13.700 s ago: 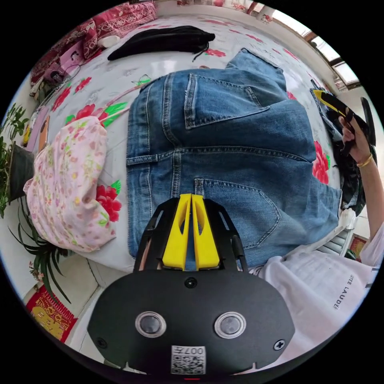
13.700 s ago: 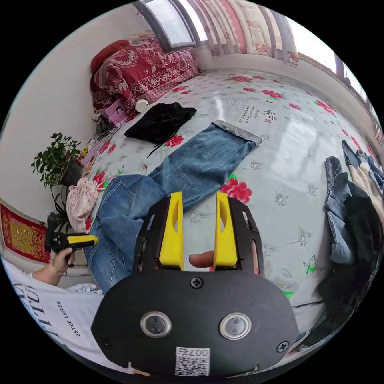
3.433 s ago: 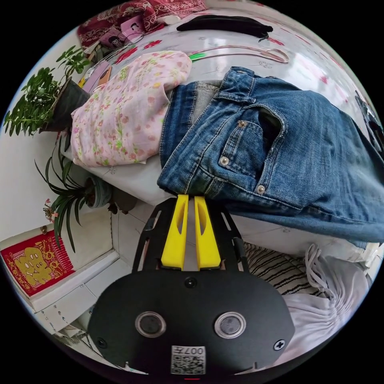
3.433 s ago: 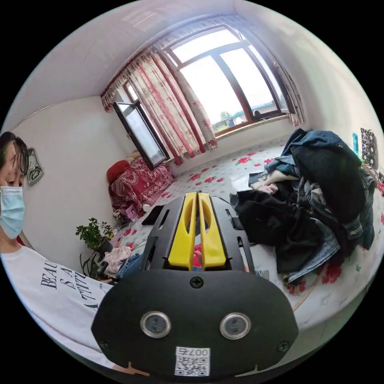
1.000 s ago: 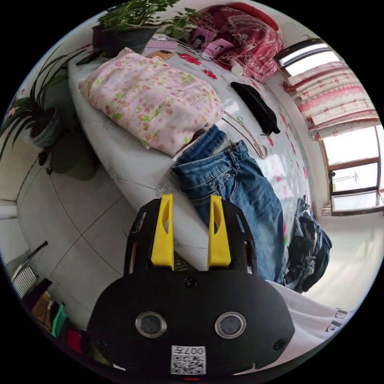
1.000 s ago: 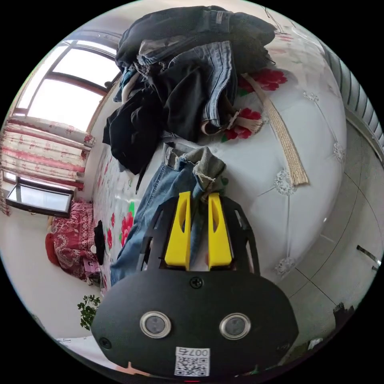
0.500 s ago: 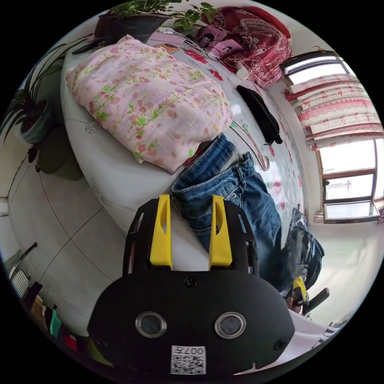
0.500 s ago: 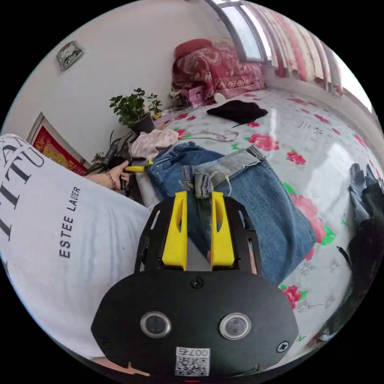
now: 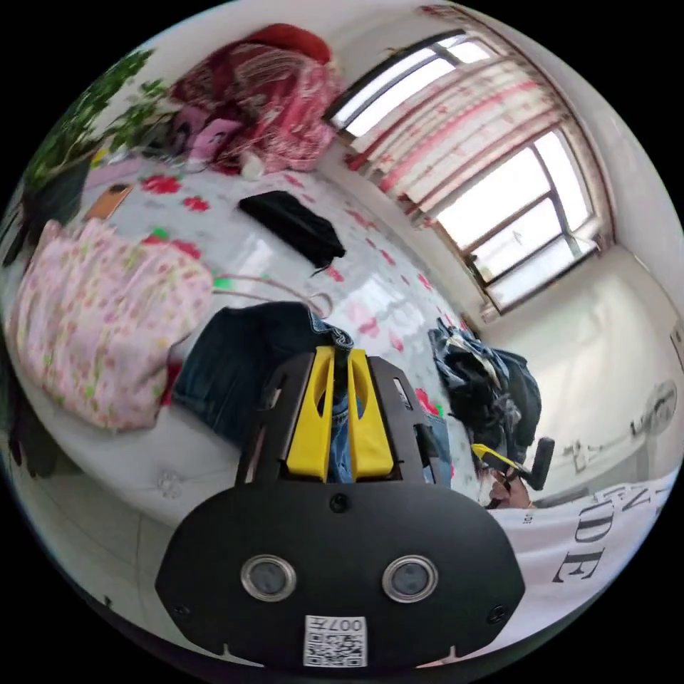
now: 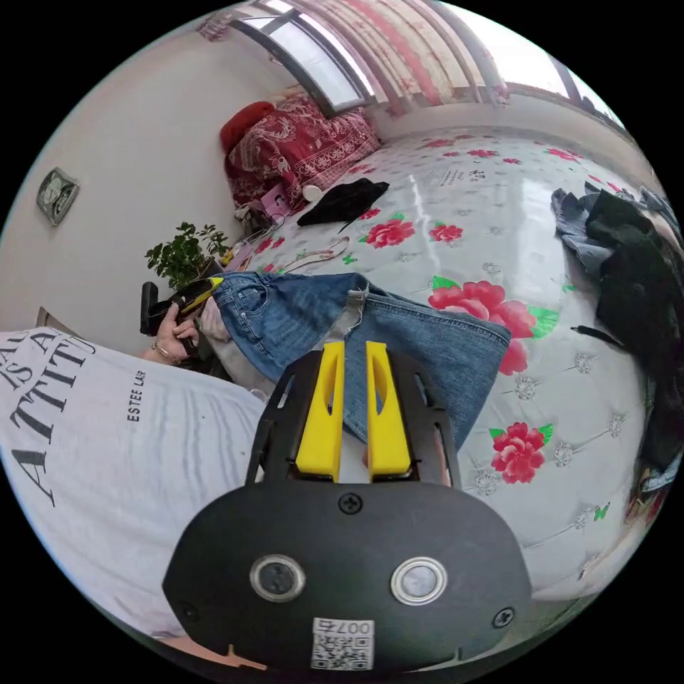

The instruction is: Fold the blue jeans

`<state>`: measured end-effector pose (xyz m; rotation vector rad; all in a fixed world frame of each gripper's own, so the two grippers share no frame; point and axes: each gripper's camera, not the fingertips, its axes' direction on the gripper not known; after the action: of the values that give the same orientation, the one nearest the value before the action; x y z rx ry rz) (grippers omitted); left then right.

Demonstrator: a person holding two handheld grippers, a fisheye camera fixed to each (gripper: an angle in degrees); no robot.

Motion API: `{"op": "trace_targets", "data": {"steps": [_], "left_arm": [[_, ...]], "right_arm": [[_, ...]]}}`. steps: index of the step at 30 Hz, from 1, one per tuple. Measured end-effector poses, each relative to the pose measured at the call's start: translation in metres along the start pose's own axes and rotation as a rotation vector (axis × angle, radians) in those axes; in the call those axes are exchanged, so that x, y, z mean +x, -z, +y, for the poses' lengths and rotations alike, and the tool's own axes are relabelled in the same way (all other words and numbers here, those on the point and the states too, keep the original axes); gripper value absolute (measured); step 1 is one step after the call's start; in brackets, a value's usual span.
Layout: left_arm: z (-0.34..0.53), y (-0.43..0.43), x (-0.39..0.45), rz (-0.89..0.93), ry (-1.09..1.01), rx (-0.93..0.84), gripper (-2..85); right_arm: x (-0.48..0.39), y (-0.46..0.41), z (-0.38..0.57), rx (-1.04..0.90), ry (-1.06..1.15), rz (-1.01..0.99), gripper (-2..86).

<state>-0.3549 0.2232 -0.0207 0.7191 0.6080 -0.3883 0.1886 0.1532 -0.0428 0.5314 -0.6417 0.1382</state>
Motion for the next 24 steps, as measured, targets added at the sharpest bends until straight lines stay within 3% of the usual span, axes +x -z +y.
{"op": "trace_targets", "data": {"steps": [4, 7, 9, 12, 18, 22, 24], "left_arm": [[-0.023, -0.055, 0.116, 0.266, -0.353, -0.141, 0.9], [-0.001, -0.127, 0.169, 0.310, -0.505, -0.339, 1.0], [0.010, -0.147, 0.173, 0.266, -0.492, -0.370, 1.1], [0.002, -0.127, 0.117, 0.275, -0.274, -0.284, 1.4], [-0.004, -0.001, -0.003, 0.040, -0.009, -0.056, 2.7], [-0.012, 0.011, 0.024, 0.035, -0.046, -0.071, 3.2], [-0.016, -0.003, 0.053, 0.066, -0.101, -0.090, 3.8]], "right_arm": [[0.013, 0.042, 0.013, 0.175, -0.125, -0.088, 3.4], [0.021, 0.069, 0.017, 0.324, -0.222, -0.257, 3.0], [0.019, 0.087, 0.017, 0.437, -0.237, -0.412, 2.7], [0.001, 0.107, 0.013, 0.460, -0.182, -0.405, 2.4], [-0.030, 0.095, 0.012, 0.309, -0.079, -0.185, 5.3], [-0.089, 0.039, -0.027, 0.131, 0.135, -0.199, 10.6], [-0.162, -0.013, -0.062, -0.044, 0.380, -0.177, 13.5]]}}
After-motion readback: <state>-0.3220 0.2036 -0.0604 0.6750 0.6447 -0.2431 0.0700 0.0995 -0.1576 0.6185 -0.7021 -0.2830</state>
